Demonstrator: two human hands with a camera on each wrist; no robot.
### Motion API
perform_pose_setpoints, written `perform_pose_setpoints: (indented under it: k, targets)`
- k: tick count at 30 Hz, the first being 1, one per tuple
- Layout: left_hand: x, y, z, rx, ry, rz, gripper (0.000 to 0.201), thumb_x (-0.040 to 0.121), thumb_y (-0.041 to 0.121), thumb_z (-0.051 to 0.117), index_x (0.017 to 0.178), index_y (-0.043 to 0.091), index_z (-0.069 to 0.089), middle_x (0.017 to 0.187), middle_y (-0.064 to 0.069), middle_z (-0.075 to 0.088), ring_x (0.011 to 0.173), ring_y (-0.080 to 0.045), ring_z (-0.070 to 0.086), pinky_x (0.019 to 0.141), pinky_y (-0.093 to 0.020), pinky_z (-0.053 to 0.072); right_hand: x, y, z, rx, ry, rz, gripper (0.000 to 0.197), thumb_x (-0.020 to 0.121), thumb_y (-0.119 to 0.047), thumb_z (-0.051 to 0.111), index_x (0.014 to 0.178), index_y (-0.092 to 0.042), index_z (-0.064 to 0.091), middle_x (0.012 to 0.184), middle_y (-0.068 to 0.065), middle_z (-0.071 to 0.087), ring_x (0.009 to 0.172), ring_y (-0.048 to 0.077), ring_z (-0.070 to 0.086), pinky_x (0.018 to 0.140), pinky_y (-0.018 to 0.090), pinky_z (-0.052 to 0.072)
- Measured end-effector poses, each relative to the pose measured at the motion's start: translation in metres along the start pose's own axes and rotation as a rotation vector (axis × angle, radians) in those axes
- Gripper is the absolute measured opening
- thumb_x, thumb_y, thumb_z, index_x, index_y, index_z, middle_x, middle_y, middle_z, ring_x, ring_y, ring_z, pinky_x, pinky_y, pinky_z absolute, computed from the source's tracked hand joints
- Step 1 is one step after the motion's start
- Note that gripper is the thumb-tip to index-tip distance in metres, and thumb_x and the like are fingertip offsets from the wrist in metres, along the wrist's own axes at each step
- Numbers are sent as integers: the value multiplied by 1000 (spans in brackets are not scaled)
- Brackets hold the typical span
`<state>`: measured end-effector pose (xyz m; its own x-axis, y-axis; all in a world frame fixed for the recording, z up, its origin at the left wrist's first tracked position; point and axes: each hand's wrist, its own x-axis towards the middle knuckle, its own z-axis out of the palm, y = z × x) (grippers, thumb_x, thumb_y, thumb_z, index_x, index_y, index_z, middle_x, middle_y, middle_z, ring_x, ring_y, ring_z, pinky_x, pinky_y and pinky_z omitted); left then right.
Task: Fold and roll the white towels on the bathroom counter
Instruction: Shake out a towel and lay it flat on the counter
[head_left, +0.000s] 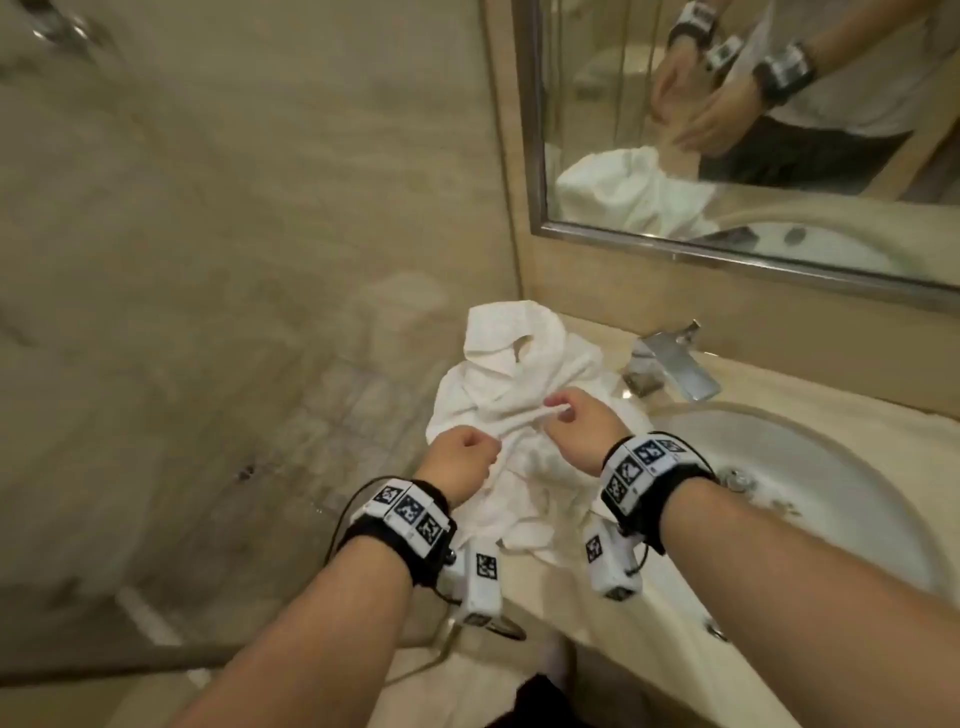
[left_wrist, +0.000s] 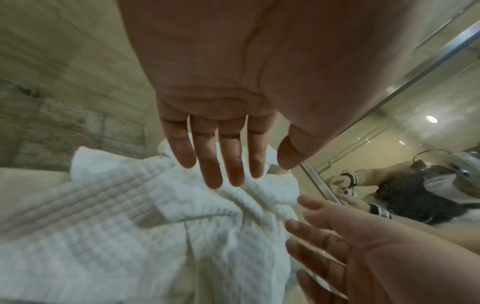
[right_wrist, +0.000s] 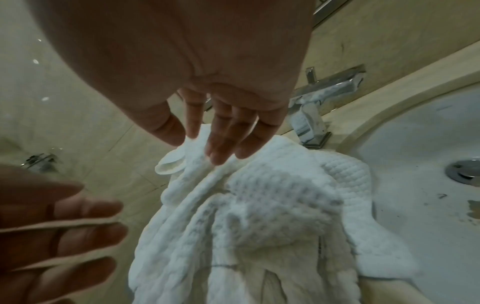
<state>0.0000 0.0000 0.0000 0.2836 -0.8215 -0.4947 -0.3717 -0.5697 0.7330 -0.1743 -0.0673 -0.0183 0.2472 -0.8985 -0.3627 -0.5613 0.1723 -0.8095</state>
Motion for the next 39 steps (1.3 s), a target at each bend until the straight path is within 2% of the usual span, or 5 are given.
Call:
perform_pose_setpoints:
  k: [9,14,19,33,39]
  targets:
    - [77,18,-8,-66,-69,31,17,90,34,65,91,17,71,90,-1,76,88,-22,73,93,-46,58,51,-23,6,-177,7,28,62,92,-27,54,145,-50,35,157,8,20,121,27,54,103,28,41]
    - [108,30,-9,-113,-91,24,15,95,26,62,94,12,69,91,-4,74,77,-16,66,89,-41,58,74,-32,5,-331,0,90,50,91,-32,56,141,-27,54,143,9,47,120,26,57,102,30,45]
    - [121,56,-3,-85,-79,32,16,91,33,63,84,19,67,91,-2,74,85,-22,68,77,-37,55,66,-52,-19,-135,207,55,26,87,-36,66,80,-12,75,67,1,70,61,11,60,57,24,47]
    - [83,167,8,-100,356,276,62,69,37,72,113,27,29,110,-7,65,93,-37,67,88,-49,56,-13,-166,-144,161,553,-333,21,83,-6,63,92,-23,71,52,-16,54,43,4,44,46,17,40]
    - [46,221,16,-23,276,491,6,84,25,61,83,24,55,76,7,61,81,-30,58,71,-30,45,-62,-177,-202,236,734,-499,21,83,-3,61,95,-17,71,67,-10,59,52,3,47,53,16,42]
